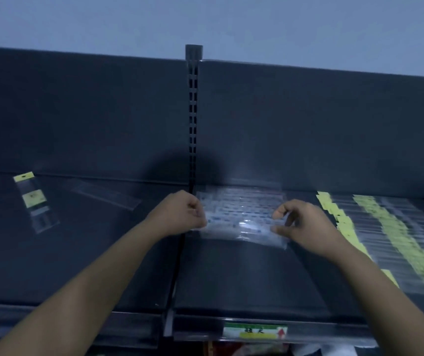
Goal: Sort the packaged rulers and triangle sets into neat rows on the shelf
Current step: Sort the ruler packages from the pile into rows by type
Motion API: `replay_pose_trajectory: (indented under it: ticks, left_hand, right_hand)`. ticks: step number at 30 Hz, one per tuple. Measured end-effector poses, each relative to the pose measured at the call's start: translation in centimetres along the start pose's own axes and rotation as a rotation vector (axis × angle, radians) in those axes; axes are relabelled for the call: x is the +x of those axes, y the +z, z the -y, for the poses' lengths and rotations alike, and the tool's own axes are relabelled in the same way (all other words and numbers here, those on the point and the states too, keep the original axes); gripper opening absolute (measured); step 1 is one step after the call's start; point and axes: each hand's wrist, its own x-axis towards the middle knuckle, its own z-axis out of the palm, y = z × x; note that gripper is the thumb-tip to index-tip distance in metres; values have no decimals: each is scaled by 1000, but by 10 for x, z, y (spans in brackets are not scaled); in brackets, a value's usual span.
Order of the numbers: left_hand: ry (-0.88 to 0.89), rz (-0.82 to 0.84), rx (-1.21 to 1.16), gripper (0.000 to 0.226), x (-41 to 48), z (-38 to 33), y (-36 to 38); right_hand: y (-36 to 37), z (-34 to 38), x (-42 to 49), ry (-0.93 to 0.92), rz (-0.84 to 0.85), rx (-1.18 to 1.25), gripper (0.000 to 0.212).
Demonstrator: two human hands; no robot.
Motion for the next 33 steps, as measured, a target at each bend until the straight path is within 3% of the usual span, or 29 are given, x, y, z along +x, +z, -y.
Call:
replay_pose_trajectory:
  ticks: [6,10,14,17,21,25,33]
  left_hand:
    - [-45,-58,176,29,-8,-1,15]
    - [196,-110,123,44,-11,1,24]
    - [335,-165,197,35,-16,2,34]
    - [326,-174,183,29,-21,8,36]
    - [297,-183,302,36,-32,26,17]
    - [202,-171,458,50,-42,67,-32]
    - [34,-109,399,43,-54,194,-155]
  right_hand:
    - [18,-23,-8,-85,32,-2,23]
    - [21,-28,-7,-174,40,-94,24]
    - [22,-27,-5,-200,12,-127,24]
    - [36,-9,0,-237,-38,-36,18]
    - [70,32,12,-303,16,3,16]
    - [106,84,28,-367,84,-28,16]
    - [207,220,70,-442,131,-63,26]
